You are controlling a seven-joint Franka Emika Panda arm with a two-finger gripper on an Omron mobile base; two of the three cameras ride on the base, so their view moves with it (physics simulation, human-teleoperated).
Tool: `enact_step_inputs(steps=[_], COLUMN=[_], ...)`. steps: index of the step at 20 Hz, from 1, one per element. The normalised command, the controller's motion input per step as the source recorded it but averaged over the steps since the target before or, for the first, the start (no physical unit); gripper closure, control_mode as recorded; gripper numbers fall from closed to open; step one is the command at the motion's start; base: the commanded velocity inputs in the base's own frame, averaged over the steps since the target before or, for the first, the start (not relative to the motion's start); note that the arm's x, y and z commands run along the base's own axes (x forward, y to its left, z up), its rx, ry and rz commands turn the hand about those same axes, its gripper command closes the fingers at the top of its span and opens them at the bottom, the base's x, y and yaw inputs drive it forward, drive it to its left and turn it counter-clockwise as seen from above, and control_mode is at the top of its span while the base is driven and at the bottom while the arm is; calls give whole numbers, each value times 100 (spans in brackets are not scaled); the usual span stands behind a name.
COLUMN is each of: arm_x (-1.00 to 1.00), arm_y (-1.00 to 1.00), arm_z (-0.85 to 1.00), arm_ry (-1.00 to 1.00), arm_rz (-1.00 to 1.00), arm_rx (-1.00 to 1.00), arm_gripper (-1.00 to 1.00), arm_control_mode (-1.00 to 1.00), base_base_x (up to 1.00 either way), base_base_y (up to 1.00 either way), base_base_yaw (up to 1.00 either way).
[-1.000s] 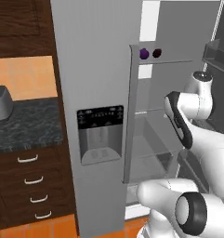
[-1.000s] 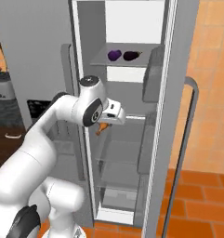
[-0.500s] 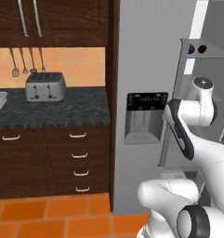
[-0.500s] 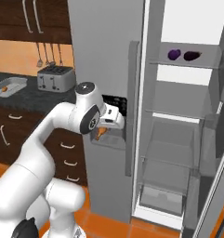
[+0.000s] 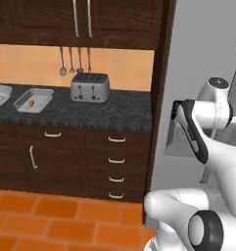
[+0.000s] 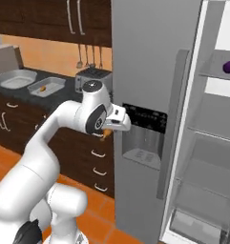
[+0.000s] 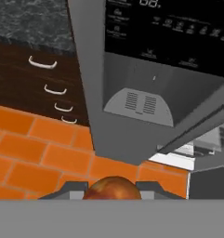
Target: Place one eggplant and one chicken drumstick in each tupperware on the nearby counter, to pack two identical lunches.
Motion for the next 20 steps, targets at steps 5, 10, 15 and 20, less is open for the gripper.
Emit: enact_step_inputs(steps=[5,10,15,20], arm_x=[0,0,0,0], arm_y=[0,0,0,0], arm_z=[0,0,0,0], arm_ry=[0,0,0,0], arm_rz=[0,0,0,0], arm_rx=[0,0,0,0], arm_gripper=[100,100,100,100], arm_control_mode=[100,100,100,100], base_base_x=[-26,70,100,89], base_base_y=[100,100,100,100], base_base_yaw=[52,14,-12,-18])
